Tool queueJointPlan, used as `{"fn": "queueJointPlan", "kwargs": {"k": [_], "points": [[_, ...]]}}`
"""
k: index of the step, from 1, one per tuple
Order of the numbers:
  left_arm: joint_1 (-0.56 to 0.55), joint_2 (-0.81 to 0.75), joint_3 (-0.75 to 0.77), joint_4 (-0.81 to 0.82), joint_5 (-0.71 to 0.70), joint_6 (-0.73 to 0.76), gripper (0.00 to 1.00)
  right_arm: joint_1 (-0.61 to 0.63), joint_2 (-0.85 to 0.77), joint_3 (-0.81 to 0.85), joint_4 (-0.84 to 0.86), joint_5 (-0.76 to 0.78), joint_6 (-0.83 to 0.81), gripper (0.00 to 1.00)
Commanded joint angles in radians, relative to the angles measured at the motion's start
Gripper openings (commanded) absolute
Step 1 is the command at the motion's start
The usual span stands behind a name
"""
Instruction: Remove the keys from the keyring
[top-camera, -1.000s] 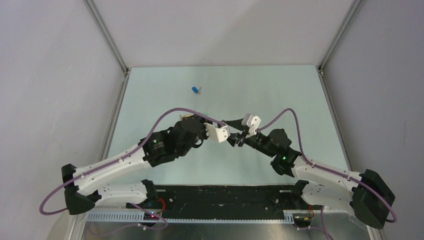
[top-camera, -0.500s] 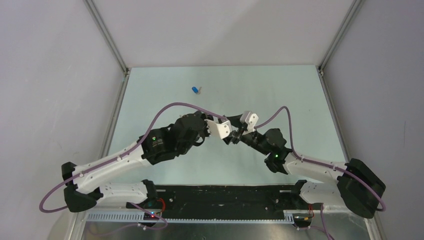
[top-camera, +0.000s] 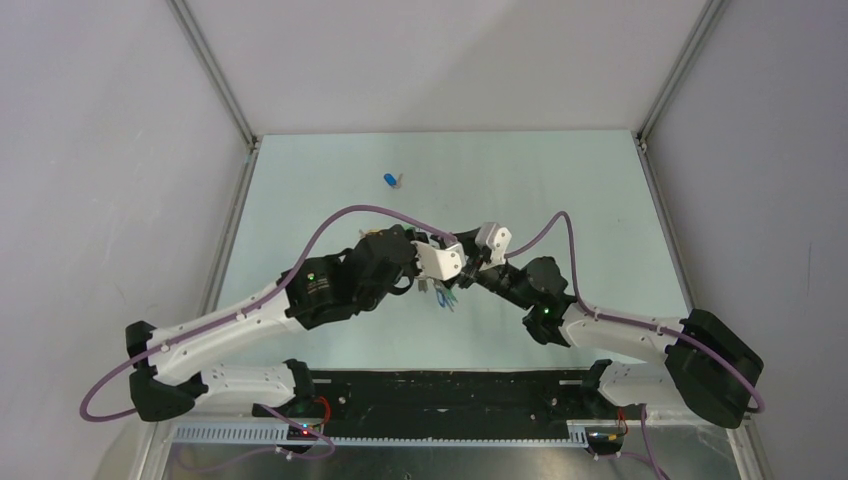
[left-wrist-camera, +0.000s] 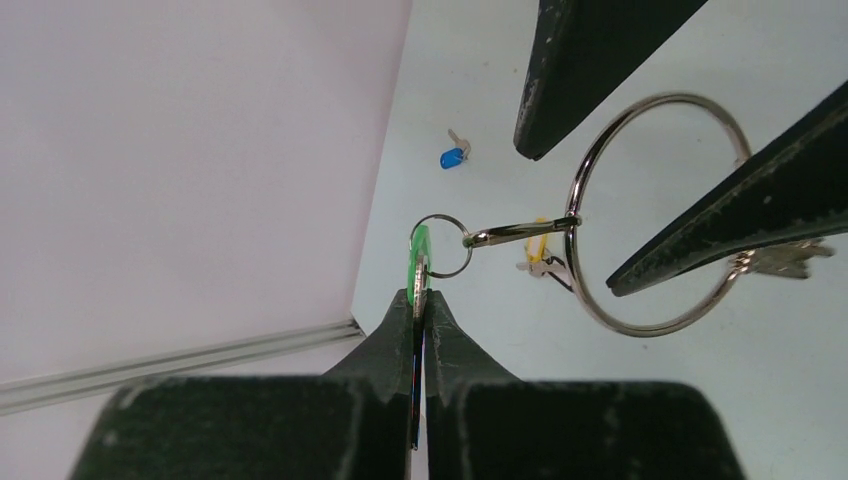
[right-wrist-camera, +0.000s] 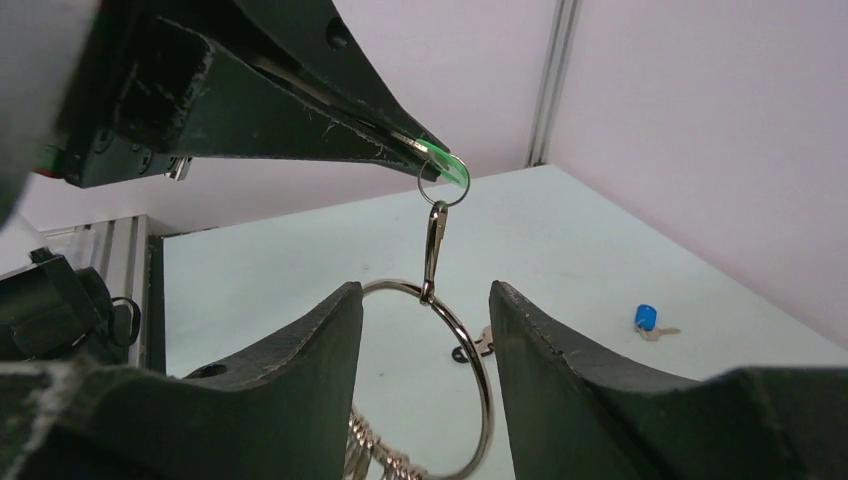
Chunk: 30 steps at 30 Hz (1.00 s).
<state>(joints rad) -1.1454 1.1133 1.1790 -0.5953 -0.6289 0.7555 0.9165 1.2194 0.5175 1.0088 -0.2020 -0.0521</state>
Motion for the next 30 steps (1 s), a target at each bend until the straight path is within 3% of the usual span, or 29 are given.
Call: {"fn": "queueJointPlan", "kwargs": {"k": [1, 17, 24, 30], "points": [[-0.014, -0.002, 0.059, 0.014, -0.034, -0.022, 0.0, 0.008, 0.003, 0.042, 0.061, 0.0, -0.009, 0.55], [-0.041, 0.065, 0.113, -0.016, -0.09, -0.057, 0.0, 0.025, 0.059, 0.122, 0.031, 0.085, -0.006, 0.53], [-0.04, 0.111, 0.136, -0.059, -0.17, -0.061, 0.0, 0.048, -0.008, 0.073, -0.008, 0.247, -0.038, 0.65], [-0.041, 0.124, 0.16, -0.089, -0.196, -0.088, 0.0, 0.053, -0.054, -0.006, 0.013, 0.366, -0.045, 0.68]]}}
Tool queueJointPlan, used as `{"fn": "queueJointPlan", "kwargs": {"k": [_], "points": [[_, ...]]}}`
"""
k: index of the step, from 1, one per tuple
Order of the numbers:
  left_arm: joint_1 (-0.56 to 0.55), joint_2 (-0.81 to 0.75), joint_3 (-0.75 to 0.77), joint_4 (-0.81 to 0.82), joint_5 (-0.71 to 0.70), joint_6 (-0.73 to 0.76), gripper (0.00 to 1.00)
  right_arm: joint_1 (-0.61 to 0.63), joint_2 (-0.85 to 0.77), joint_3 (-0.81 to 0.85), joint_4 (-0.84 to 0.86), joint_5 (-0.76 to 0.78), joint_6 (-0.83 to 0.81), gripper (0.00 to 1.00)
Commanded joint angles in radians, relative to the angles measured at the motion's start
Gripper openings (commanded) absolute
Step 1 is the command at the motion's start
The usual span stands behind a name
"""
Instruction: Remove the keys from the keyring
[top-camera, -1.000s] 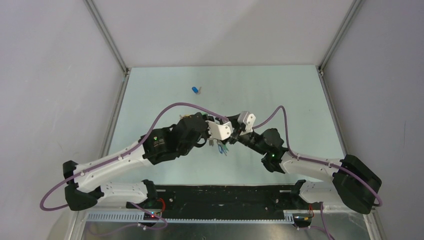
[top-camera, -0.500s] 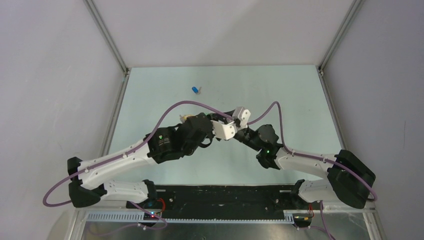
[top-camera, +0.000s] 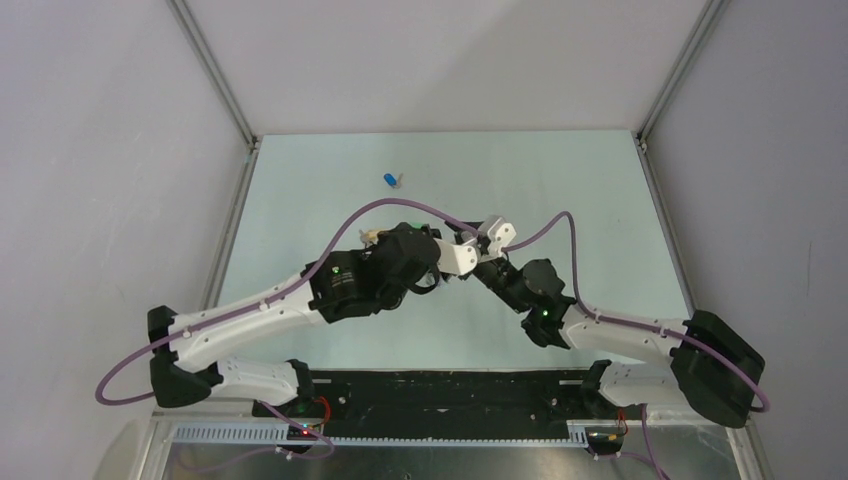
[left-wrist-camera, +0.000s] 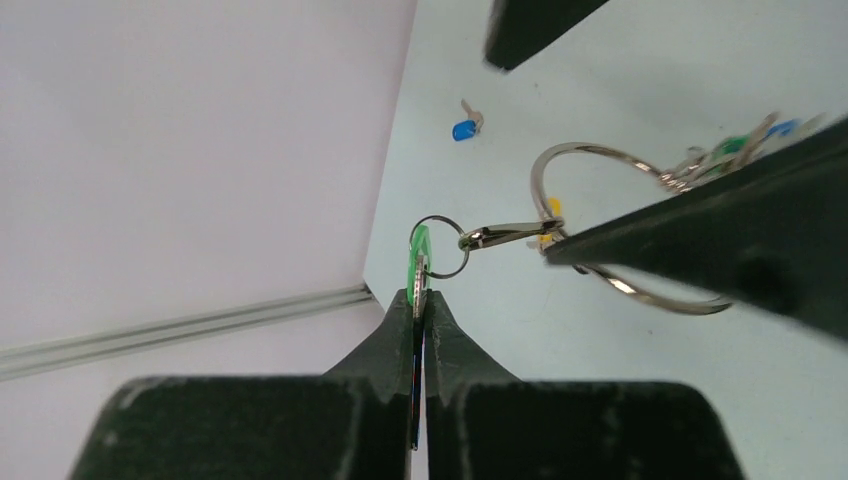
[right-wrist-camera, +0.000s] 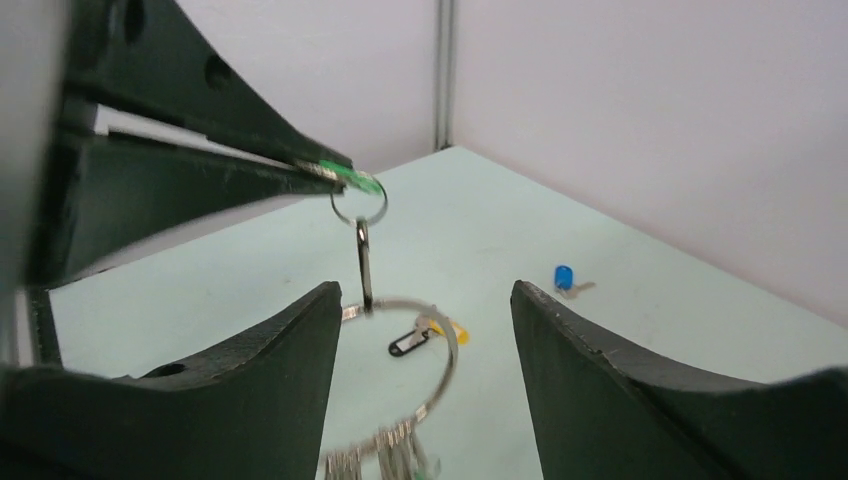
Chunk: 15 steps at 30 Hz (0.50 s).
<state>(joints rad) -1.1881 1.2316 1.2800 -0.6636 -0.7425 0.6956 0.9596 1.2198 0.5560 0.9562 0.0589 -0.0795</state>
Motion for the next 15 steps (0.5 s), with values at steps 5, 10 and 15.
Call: {"fn": "queueJointPlan", "kwargs": {"k": [5, 10, 15], "points": [[0.002, 0.034, 0.08, -0.066, -0.092, -0.061, 0.0, 0.009, -0.08, -0.084, 0.087, 0.12, -0.02, 0.68], [0.007, 0.051, 0.09, -0.092, -0.089, -0.09, 0.0, 0.01, -0.105, -0.143, 0.129, 0.139, -0.011, 0.67], [0.075, 0.092, 0.159, -0.2, 0.027, -0.183, 0.0, 0.009, -0.11, -0.195, 0.205, 0.122, -0.018, 0.66]]}}
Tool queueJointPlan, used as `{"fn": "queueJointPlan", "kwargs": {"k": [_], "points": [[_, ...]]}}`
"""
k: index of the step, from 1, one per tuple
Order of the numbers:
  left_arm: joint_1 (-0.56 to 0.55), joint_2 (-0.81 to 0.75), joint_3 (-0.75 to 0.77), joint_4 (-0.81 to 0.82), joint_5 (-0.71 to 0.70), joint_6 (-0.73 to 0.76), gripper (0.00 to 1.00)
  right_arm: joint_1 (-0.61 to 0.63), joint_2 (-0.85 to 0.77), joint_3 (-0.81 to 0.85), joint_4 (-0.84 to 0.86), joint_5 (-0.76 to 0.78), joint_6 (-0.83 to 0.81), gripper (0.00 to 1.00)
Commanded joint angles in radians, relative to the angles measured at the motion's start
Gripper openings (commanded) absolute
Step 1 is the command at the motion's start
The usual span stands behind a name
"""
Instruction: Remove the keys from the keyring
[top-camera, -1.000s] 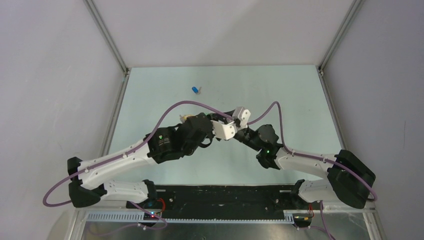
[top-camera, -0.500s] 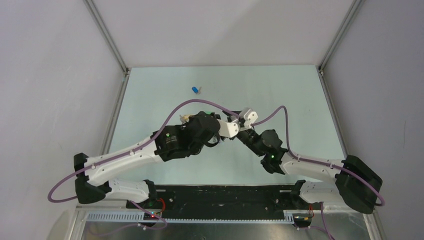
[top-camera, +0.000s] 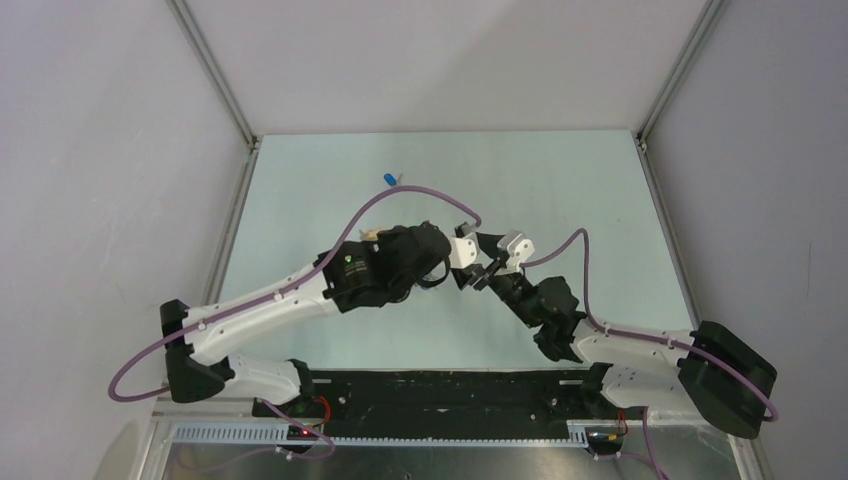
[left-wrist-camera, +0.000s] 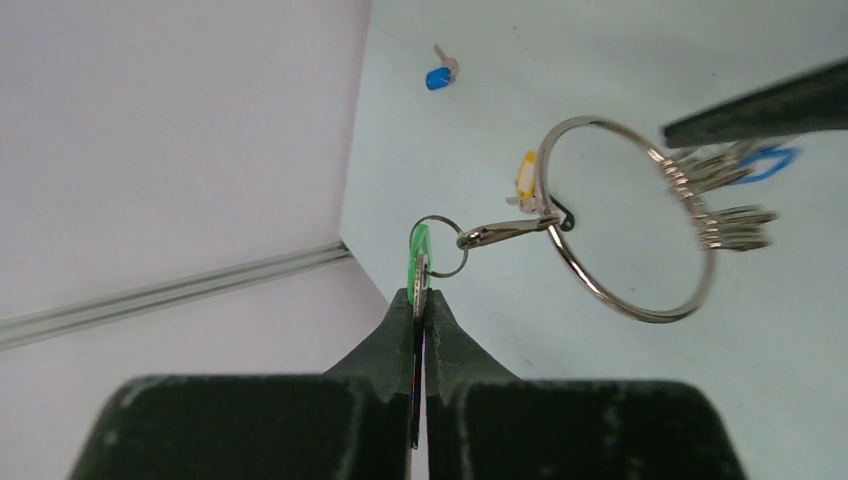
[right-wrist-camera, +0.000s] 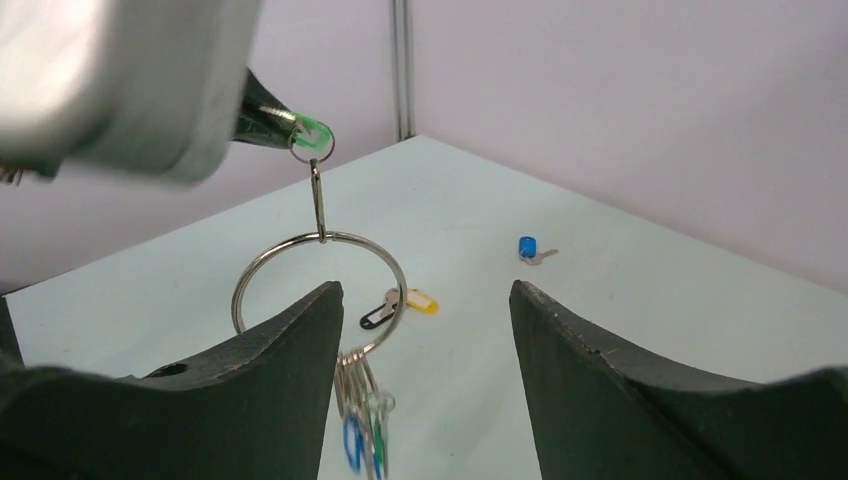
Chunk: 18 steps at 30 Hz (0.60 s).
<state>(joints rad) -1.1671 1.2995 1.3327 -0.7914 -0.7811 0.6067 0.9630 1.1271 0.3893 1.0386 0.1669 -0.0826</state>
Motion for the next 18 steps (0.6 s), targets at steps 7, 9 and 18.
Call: {"fn": "queueJointPlan", "kwargs": {"k": [7, 9, 18], "points": [[0.143, 0.215, 0.337, -0.354, 0.132, -0.308, 0.0, 0.005, 0.024, -0.032, 0.18, -0.02, -0.03, 0.66], [0.153, 0.271, 0.396, -0.437, 0.135, -0.362, 0.0, 0.006, 0.048, -0.03, 0.212, -0.03, -0.038, 0.67], [0.172, 0.378, 0.571, -0.629, 0.171, -0.5, 0.0, 0.008, 0.166, 0.021, 0.311, -0.048, -0.037, 0.68]]}}
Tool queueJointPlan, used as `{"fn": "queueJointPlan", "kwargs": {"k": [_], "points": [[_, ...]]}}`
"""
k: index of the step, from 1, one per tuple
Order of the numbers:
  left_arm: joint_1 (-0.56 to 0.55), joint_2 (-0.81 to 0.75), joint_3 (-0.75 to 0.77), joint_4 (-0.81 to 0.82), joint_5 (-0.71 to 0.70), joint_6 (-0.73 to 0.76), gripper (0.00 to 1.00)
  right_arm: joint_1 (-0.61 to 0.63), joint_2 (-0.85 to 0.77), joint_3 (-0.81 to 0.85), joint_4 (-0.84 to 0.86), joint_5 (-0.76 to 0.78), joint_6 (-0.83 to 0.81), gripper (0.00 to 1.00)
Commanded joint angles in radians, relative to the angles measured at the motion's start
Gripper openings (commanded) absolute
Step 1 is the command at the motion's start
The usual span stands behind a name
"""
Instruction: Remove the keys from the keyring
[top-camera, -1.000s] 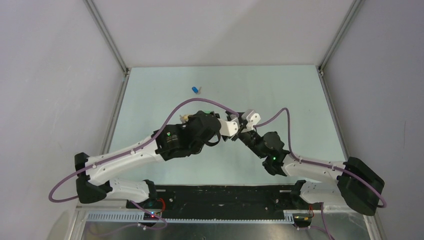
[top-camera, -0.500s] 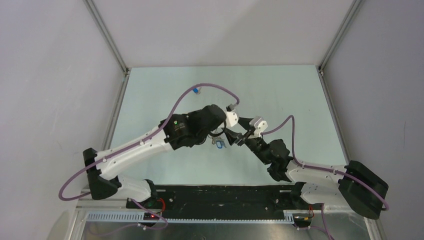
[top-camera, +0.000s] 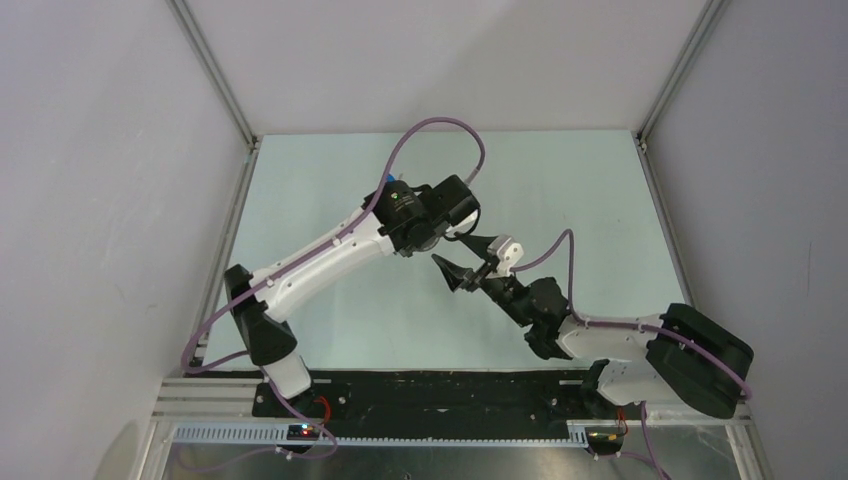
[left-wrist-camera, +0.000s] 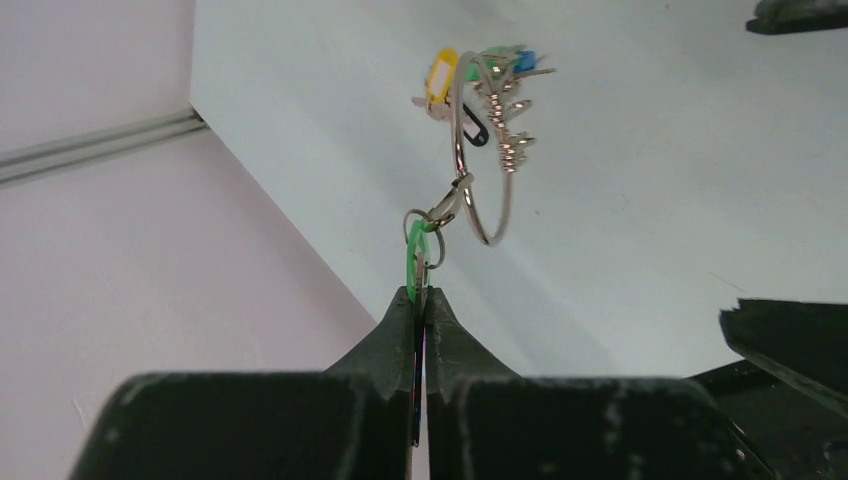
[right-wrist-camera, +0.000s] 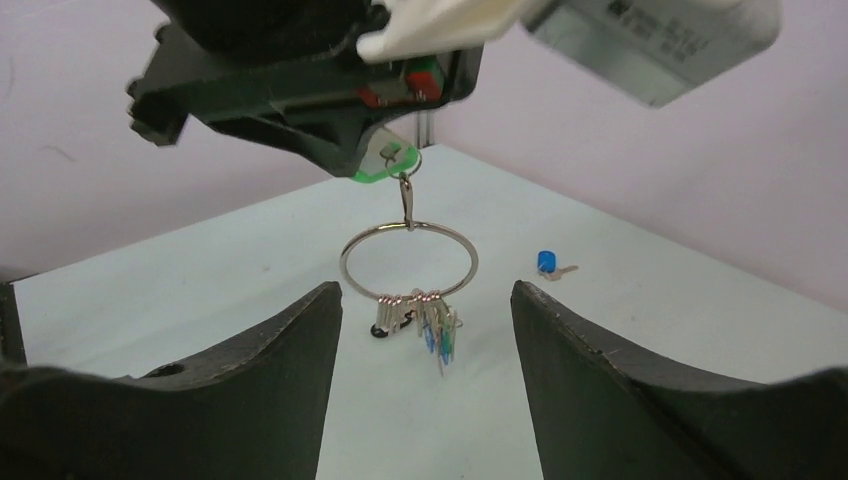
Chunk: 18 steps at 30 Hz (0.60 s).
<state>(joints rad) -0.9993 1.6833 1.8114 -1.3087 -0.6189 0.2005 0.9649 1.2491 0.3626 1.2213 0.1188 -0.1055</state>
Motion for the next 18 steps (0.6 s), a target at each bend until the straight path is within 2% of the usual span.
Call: {"fn": "queueJointPlan", "kwargs": {"k": [1, 10, 18], "points": [[0.003, -0.005, 0.106, -0.116, 0.009, -0.097, 0.0, 0.008, 0.065, 0.056, 0.135, 0.003, -0.02, 0.68], [-0.004, -0.009, 0.128, -0.149, 0.015, -0.098, 0.0, 0.01, 0.214, 0.122, 0.226, -0.031, -0.043, 0.61], [-0.009, -0.007, 0.128, -0.16, 0.004, -0.104, 0.0, 0.012, 0.23, 0.183, 0.218, -0.085, -0.01, 0.66]]}}
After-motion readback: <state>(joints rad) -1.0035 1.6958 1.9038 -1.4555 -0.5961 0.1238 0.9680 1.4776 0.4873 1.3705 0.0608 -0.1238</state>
